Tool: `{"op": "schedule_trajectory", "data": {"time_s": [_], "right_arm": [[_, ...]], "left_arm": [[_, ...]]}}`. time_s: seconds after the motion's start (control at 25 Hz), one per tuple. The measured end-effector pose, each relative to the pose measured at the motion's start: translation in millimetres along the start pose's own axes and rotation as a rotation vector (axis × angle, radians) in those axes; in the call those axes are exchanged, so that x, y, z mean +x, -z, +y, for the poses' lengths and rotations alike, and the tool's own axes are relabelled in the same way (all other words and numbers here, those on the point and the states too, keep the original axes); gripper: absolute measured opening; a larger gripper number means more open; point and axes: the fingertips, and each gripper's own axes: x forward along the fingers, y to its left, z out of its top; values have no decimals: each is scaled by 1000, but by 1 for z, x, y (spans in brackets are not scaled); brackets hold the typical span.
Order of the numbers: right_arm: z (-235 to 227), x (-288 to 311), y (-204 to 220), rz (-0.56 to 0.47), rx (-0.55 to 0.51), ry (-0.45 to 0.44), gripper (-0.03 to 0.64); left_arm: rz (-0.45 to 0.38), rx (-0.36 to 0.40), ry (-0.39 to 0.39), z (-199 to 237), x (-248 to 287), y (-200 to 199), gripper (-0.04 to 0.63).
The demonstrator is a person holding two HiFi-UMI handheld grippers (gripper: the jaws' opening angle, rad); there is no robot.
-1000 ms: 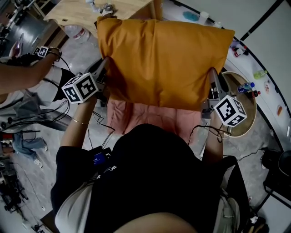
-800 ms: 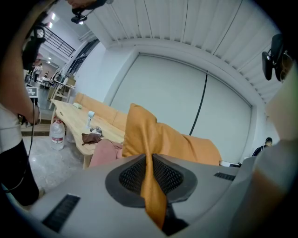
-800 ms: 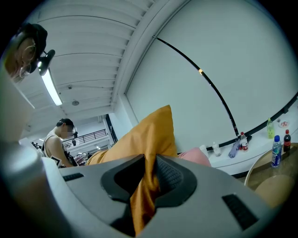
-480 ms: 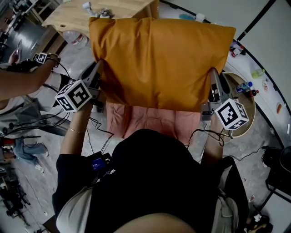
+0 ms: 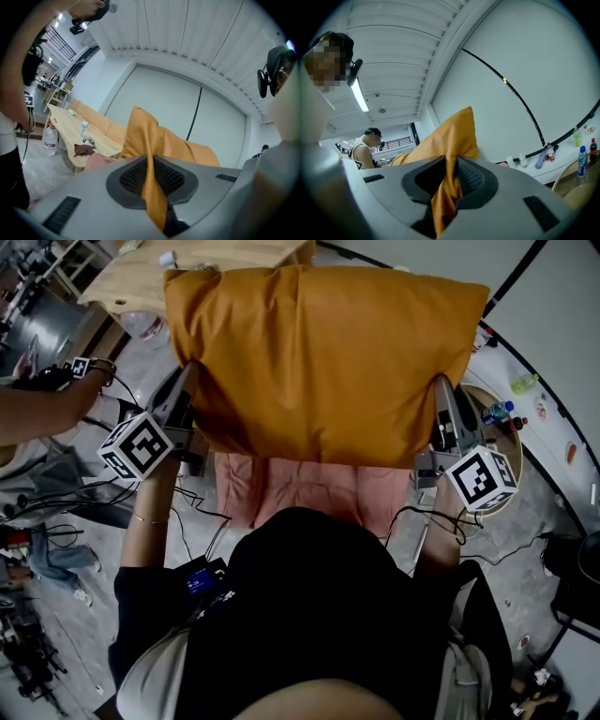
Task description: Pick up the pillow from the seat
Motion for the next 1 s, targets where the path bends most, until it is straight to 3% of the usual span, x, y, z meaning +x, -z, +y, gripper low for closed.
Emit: {"op": "schedule_trajectory", "data": {"time_s": [0.52, 1.0], "right_arm": [[6, -16, -26, -64, -20, -17, 84], [7, -24, -33, -75, -26, 7, 83]], "left_arm": [[-74, 16, 43, -34, -8, -25, 52], [-55, 4, 69, -38, -6, -22, 52]]}}
